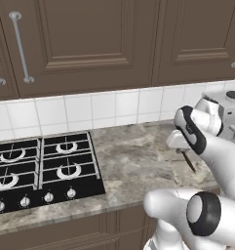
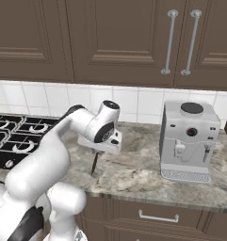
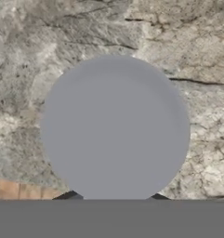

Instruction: Take the fork and place it on the left side of the plate. Then take the spoon and place it on the right side of the plate. Make sure they're directly next to the plate.

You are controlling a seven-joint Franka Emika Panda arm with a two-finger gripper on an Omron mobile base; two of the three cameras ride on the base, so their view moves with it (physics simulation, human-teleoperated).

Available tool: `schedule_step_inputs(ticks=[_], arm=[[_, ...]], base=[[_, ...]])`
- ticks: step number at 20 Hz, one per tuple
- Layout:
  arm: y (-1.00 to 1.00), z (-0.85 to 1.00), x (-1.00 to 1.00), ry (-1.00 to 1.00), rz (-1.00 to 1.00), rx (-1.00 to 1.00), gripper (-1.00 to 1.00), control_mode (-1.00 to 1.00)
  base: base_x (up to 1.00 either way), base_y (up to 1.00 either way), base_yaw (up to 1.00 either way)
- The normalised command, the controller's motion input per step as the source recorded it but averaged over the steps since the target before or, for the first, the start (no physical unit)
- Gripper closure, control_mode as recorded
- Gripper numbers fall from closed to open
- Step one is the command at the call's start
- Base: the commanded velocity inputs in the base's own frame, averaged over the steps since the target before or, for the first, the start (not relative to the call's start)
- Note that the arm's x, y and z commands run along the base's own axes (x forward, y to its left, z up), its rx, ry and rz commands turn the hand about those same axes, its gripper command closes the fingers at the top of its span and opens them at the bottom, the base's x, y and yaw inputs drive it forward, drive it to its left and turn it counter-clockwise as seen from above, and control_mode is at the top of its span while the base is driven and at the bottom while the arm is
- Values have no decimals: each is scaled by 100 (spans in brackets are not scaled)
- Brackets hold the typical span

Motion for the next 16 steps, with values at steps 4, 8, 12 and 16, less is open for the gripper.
schedule_step_inputs(ticks=[4,8,12,16], arm=[[28,29,-52,-13,0,0,100,-100],[27,42,-48,-1,0,0,100,-100],[22,43,-28,0,1,0,100,-100],[2,6,-4,0,2,0,100,-100]], base=[[0,0,0],[0,0,0],[0,0,0],[0,0,0]])
